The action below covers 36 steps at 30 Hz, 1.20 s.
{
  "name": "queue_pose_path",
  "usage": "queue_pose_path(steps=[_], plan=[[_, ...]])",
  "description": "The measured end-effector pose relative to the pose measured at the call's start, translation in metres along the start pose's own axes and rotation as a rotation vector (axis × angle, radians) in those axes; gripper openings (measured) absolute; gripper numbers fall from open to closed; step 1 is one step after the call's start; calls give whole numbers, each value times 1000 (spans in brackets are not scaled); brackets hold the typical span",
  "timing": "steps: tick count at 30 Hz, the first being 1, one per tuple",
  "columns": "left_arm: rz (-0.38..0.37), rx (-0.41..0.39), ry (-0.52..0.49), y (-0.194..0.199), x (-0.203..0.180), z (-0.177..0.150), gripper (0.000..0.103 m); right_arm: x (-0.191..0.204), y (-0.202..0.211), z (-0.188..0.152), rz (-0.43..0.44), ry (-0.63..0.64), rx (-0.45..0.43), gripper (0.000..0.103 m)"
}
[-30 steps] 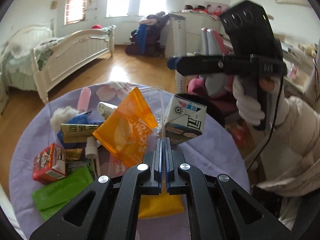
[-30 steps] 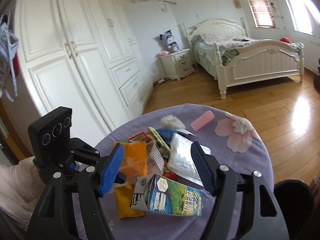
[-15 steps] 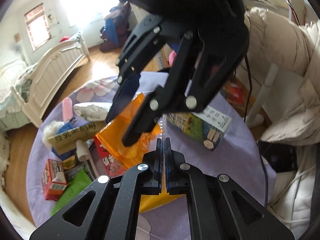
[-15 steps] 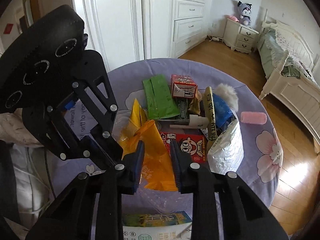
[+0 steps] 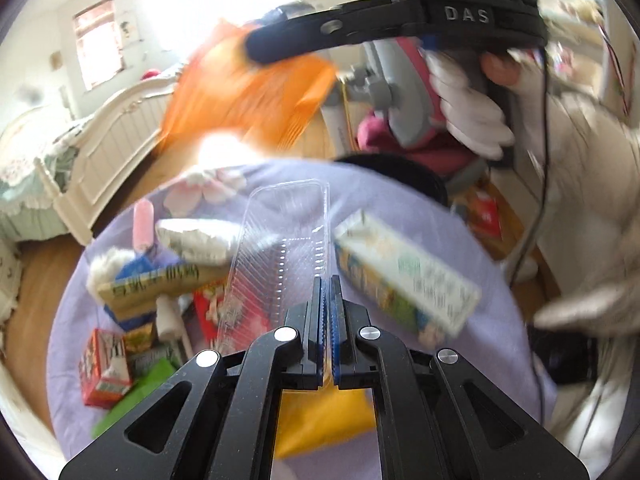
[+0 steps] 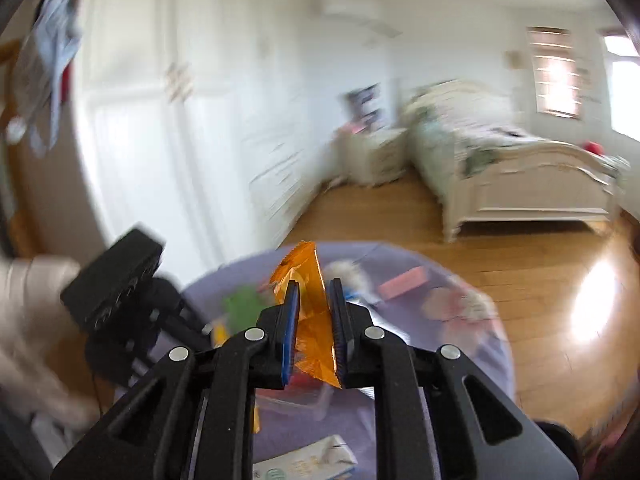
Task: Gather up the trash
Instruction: 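Pass the orange plastic tray from the left gripper to the right gripper, then carry the tray over the black bin and open the right gripper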
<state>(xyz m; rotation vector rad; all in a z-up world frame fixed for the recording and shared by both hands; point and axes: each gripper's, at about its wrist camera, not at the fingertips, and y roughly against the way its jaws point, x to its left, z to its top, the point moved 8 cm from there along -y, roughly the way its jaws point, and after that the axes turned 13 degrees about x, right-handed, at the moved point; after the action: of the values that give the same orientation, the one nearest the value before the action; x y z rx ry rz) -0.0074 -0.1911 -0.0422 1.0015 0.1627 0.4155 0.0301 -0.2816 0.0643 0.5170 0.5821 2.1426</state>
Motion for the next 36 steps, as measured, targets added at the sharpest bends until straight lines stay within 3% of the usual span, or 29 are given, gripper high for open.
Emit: queue_pose_path(steps=[4, 8, 11, 16, 22, 28, 30, 31, 32, 34, 36], plan=[[-43, -102, 83, -1, -7, 48, 4, -48, 63, -22, -320, -161, -135, 16], [-145, -143, 220, -22, -18, 101, 4, -88, 88, -78, -525, -287, -80, 16], [-292, -122, 336, -56, -34, 137, 4, -115, 88, -138, -568, -417, -7, 16], [-426, -36, 364, -116, -74, 174, 4, -148, 84, -217, -638, -547, 112, 16], [-446, 91, 421, -181, -93, 179, 4, -167, 72, -250, -639, -635, 173, 16], [-426, 109, 409, -196, -95, 188, 4, -173, 66, -259, -628, -666, 196, 20], [-386, 102, 402, -195, -92, 188, 5, -179, 65, -262, -630, -672, 207, 22], [-361, 98, 392, -195, -92, 188, 18, -178, 65, -261, -628, -674, 218, 31], [-337, 83, 379, -189, -91, 189, 42, -177, 65, -260, -635, -671, 222, 38], [-295, 35, 375, -176, -86, 192, 73, -175, 68, -258, -650, -659, 208, 63], [-289, 1, 363, -164, -85, 194, 75, -173, 70, -256, -651, -646, 188, 65]])
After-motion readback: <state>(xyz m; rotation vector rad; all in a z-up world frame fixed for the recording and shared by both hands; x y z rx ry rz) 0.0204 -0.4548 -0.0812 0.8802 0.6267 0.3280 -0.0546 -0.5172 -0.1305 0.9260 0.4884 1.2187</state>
